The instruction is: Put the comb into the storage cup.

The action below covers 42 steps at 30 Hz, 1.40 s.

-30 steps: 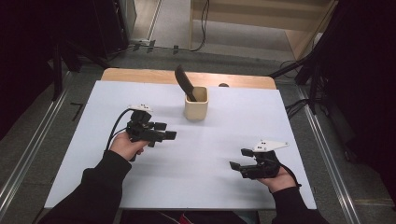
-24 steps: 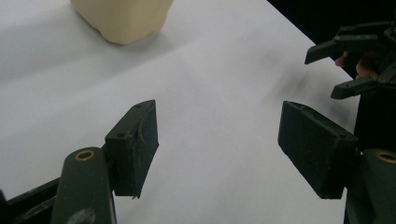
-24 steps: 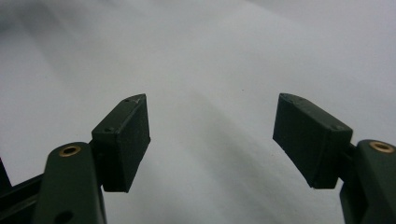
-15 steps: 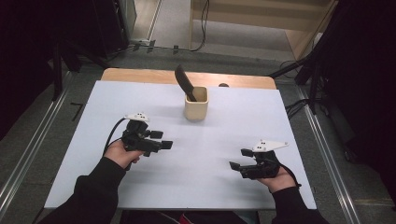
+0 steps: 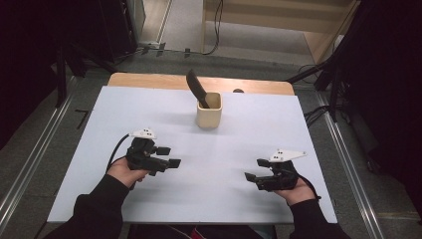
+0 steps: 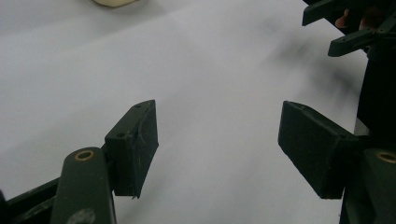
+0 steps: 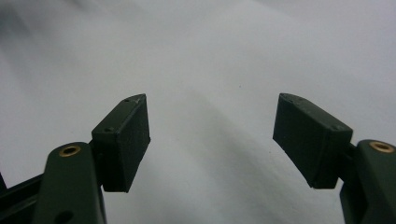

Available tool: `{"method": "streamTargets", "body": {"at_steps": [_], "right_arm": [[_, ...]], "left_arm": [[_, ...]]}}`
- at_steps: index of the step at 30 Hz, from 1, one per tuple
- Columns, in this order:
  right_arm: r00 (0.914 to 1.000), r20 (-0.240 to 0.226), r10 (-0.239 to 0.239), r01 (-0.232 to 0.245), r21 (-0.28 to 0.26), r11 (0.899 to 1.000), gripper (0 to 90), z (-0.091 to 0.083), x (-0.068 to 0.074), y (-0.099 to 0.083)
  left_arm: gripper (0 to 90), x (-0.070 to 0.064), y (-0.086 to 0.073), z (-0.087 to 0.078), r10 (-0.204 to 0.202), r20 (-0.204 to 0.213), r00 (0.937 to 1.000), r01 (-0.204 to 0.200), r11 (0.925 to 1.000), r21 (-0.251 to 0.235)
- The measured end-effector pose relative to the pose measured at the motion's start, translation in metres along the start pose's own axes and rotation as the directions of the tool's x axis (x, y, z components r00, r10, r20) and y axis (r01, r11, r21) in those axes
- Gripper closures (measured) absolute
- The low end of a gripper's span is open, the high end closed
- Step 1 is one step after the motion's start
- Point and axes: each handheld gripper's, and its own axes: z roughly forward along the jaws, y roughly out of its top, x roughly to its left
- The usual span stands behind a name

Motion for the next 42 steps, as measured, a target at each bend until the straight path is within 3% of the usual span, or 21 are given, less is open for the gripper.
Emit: {"method": "streamTargets", "body": {"at_steps": [6, 11, 29, 42], "right_arm": [[1.0, -0.001, 0.0, 0.0, 0.003, 1.0, 25.4, 0.0, 0.0, 0.0], [1.0, 0.002, 0.003, -0.003, 0.008, 1.0, 25.2, 0.001, 0.0, 0.0], [1.0, 0.002, 0.005, -0.005, 0.023, 1.0, 24.1, 0.004, -0.001, -0.001], [0.9999, 0.004, 0.013, -0.014, 0.027, 1.0, 24.0, 0.005, -0.002, -0.002]], "left_arm": [[29.4, -0.003, -0.006, -0.002, 0.016, -0.008, 0.9998, -0.016, 0.9998, 0.01], [29.4, -0.008, -0.012, -0.005, 0.054, -0.03, 0.9981, -0.053, 0.9984, 0.02], [29.3, -0.009, -0.032, -0.023, 0.037, -0.029, 0.9989, -0.036, 0.9989, 0.03], [29.3, -0.005, -0.043, -0.037, 0.024, -0.052, 0.9984, -0.023, 0.9995, 0.02]]}}
